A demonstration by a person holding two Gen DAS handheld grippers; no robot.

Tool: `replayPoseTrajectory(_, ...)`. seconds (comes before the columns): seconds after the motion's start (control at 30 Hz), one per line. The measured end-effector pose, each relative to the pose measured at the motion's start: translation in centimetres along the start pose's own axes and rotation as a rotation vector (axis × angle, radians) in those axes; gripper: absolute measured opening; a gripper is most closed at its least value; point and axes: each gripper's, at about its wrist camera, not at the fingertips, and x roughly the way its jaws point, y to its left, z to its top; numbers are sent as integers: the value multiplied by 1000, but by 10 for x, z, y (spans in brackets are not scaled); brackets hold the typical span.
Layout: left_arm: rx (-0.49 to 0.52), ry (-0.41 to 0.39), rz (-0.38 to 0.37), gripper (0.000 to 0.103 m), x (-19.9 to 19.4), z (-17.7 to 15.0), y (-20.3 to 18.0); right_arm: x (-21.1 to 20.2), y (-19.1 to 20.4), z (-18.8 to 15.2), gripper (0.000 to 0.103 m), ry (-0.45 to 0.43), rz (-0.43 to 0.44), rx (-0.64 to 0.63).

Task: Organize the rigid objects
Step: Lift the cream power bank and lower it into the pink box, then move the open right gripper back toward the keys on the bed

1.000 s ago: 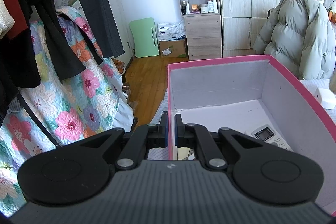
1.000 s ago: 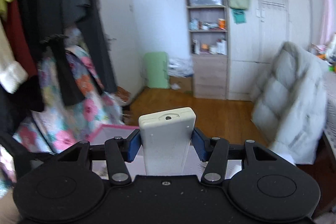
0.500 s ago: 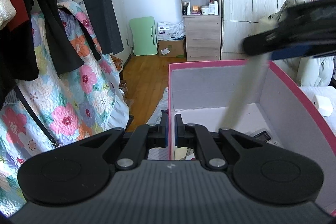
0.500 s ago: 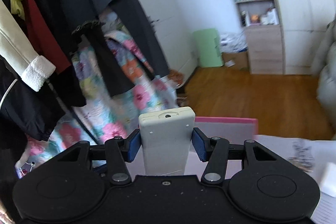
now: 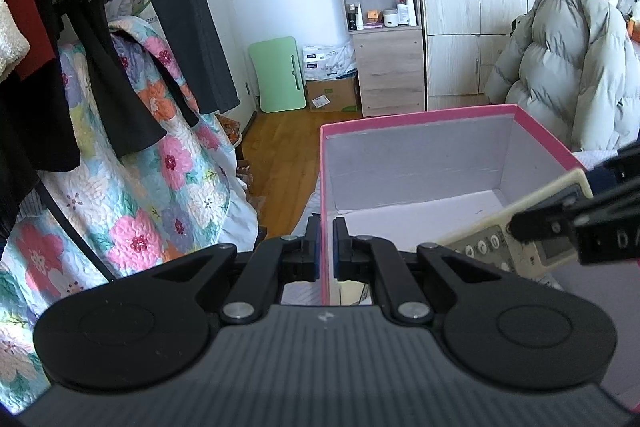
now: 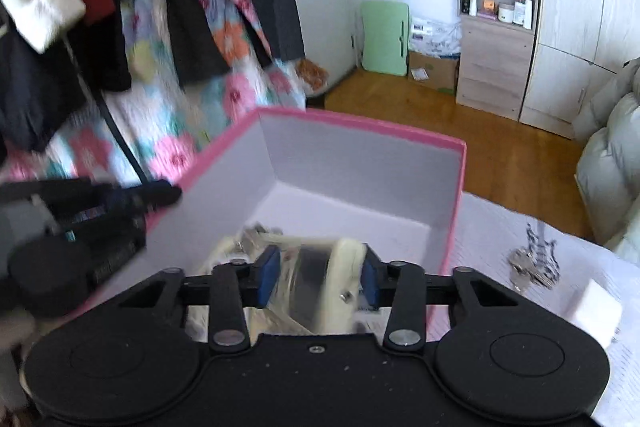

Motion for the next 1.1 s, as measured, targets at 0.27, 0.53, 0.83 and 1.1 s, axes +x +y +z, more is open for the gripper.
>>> replayPoseTrajectory(0.27,25,0,14,5,0,-1,-3,19,-12,13,42,-37,-13,117)
replayPoseTrajectory(0.53,18,-11,15,5,-2,-1,-3,-13,-8,13,61,-92,-112,85)
replayPoseTrajectory(0.83,26,-10,22,5,-2,-1,-5,-69,-75,-3,71,-131,-130,227)
replayPoseTrajectory(1.1,65,-21,43,4,-3,-2,-9,-83,-114,-41,71,-114,-112,113)
